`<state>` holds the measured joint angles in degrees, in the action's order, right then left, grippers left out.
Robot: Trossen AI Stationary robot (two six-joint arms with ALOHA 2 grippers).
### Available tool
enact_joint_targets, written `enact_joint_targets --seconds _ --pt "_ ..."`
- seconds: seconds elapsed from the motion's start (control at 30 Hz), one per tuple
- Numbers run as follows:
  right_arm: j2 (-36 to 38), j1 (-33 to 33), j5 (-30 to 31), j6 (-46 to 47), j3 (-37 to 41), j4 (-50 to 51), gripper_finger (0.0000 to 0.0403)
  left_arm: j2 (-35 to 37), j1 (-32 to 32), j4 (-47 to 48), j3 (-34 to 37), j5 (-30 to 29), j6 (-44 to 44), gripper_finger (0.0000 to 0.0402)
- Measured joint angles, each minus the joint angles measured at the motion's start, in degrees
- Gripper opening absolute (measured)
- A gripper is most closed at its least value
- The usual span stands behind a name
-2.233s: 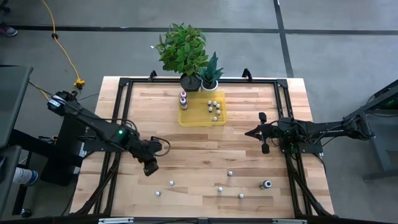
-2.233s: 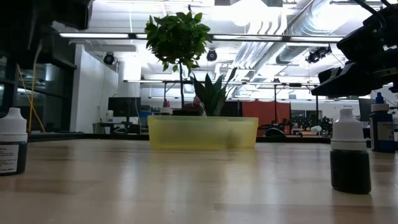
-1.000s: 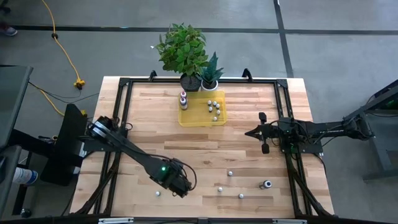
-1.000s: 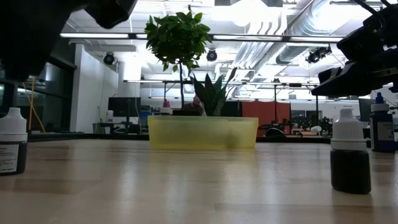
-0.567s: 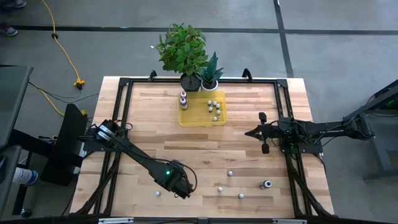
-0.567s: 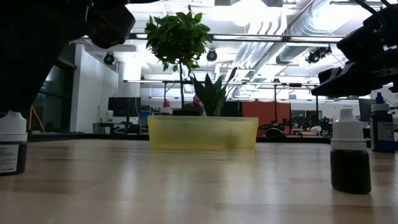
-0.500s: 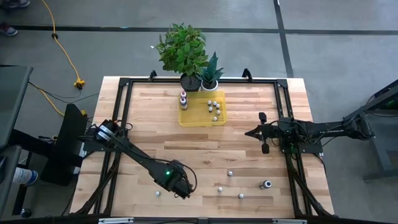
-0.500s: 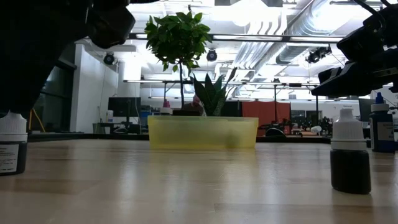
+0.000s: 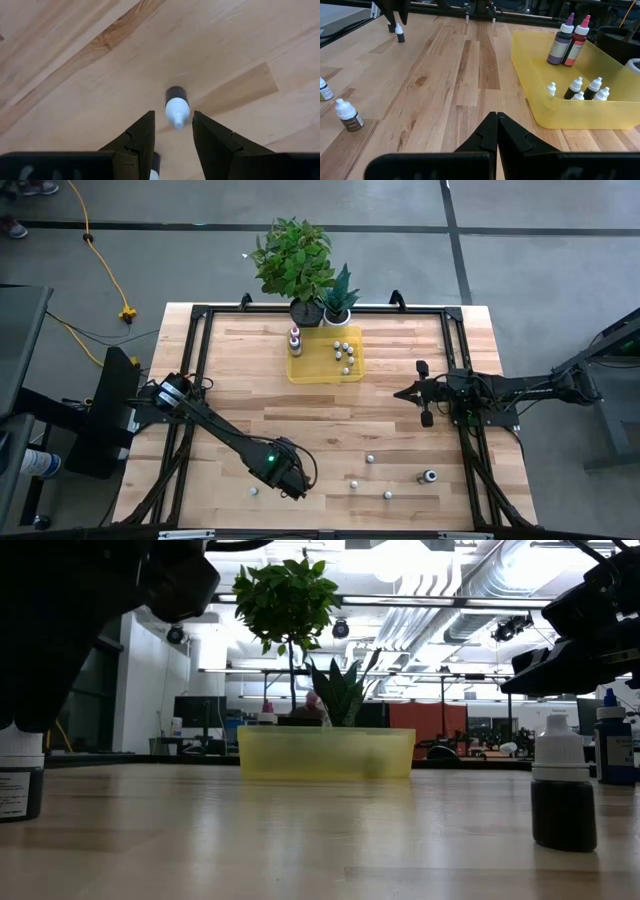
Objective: Pick & Place food coloring
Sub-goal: Put the small black food coloring bottle into the yellow bin
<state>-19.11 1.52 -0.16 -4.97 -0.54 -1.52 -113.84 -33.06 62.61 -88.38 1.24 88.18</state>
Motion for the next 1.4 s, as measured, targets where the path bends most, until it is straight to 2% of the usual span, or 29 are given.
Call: enact_joint_targets --seconds 0.47,0.97,1.23,1.4 --pt "0.0 0.0 0.0 0.0 0.0 0.0 0.0 0.0 0.0 -0.7 0.0 0.1 -4.6 0.0124" --pt "0.0 0.0 0.0 0.0 0.0 0.0 0.0 -1.4 0.0 -1.4 0.0 2.0 -16.0 0.0124" --pt "0.0 0.0 0.0 0.0 0.0 -0.1 0.0 -1.8 0.0 -2.2 0.0 2.3 -16.4 0.0123" --pt "0.0 0.0 0.0 0.0 0.0 -0.1 0.0 -1.8 0.1 -2.3 0.0 1.3 -16.4 0.0095"
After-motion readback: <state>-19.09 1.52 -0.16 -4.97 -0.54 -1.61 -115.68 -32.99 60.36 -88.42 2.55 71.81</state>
